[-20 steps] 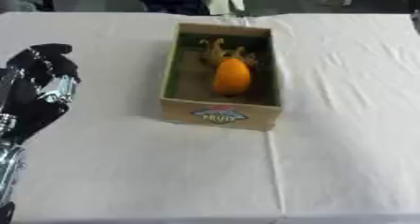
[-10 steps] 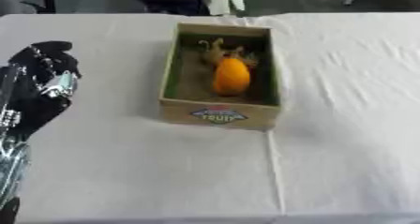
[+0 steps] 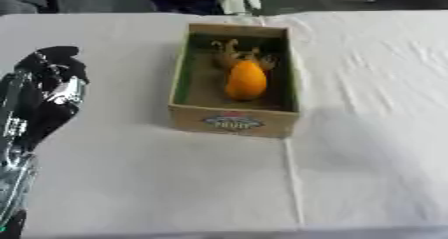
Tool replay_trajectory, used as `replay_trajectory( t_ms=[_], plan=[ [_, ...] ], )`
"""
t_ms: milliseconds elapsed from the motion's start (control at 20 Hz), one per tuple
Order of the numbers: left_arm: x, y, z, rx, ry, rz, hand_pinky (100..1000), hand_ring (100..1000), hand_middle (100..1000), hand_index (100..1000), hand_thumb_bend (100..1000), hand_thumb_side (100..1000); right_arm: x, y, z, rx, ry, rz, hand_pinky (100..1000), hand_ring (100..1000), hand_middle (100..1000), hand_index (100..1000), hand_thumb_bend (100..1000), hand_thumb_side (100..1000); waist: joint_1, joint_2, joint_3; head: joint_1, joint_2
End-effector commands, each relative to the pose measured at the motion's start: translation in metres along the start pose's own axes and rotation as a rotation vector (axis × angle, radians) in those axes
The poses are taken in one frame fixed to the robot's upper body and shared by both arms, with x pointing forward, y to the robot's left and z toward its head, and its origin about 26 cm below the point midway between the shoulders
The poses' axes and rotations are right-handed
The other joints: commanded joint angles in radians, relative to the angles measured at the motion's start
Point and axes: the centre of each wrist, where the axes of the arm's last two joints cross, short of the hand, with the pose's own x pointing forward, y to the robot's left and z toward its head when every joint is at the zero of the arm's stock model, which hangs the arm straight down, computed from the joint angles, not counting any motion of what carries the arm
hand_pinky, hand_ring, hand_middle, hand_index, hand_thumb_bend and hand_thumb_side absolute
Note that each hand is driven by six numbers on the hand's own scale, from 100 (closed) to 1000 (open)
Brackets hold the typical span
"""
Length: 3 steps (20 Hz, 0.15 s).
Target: Pick up objects on the table and place them in the box.
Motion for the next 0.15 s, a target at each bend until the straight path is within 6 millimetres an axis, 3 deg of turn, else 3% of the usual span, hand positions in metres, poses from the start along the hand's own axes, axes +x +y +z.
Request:
replay_trajectory(
  t_ms=[50,150],
  plan=[
    [0.0022,0.0026,-0.0012,0.017,-0.008,-0.016,700,534,556,736,123,290,0.0063,-0.0032,0.0003,0.004,-0.010,0.021,729,645,587,733,100,522,0.001,-0.007,0.002,0.003,-0.004],
    [0.0016,0.0017,-0.0011,0.018,-0.005,-0.015,699,528,550,733,122,293,0.0040,-0.0013,0.0035,0.001,0.004,0.019,727,642,584,731,100,532,0.001,-0.005,0.003,0.004,-0.003]
  ],
)
